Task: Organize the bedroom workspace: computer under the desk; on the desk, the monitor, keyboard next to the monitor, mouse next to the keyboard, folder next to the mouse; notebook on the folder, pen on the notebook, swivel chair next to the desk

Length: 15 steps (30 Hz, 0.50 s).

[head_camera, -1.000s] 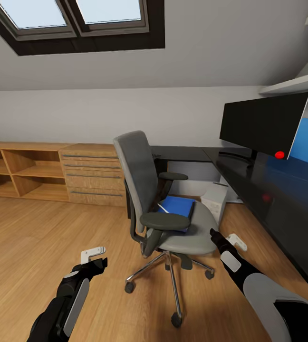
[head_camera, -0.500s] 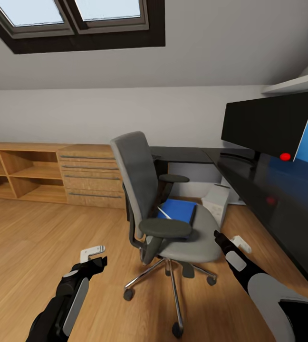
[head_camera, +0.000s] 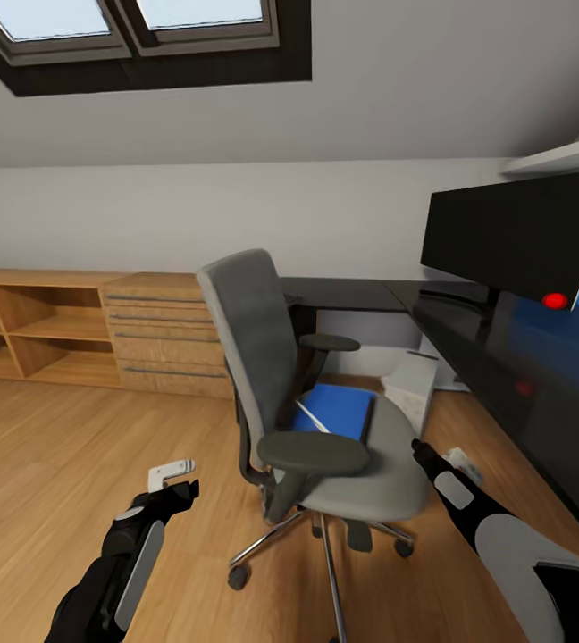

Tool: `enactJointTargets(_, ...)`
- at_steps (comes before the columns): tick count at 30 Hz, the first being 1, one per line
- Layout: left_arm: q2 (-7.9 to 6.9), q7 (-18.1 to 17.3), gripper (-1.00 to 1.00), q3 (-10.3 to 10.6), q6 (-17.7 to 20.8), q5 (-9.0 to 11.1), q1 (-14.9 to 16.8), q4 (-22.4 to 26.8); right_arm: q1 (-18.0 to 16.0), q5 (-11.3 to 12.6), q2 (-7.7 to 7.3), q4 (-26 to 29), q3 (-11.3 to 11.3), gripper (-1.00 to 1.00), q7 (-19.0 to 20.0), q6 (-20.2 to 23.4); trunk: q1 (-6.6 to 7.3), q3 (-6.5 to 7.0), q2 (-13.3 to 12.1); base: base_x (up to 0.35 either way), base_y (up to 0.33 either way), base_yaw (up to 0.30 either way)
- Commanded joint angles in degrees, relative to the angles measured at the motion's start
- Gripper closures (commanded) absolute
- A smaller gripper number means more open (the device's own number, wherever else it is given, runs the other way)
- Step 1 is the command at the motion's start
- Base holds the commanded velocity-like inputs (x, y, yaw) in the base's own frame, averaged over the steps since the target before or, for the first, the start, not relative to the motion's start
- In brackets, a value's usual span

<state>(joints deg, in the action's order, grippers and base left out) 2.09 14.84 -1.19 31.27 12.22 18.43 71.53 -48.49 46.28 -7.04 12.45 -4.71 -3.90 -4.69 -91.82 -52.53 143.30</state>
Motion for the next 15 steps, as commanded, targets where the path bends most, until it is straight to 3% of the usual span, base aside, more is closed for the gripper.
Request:
enactJointTargets(1, 0.03, 0.39, -1.0, -0.04, 0.2, 0.61, 0.03, 0.08, -0.03, 0.31, -0.15, 0.03, -0.48, -1.0, -0.25, 0.19, -0.01, -0.06, 0.02, 0.252, 0.0, 0.0)
enactJointTargets(15, 0.02, 0.47, -1.0, -0.04, 0.21, 0.59, 0.03, 0.08, -0.03, 0.39, -0.94, 0.03, -1.19, -1.0, -0.57, 2.97, -0.01, -0.06, 0.02, 0.108, 0.0, 0.0)
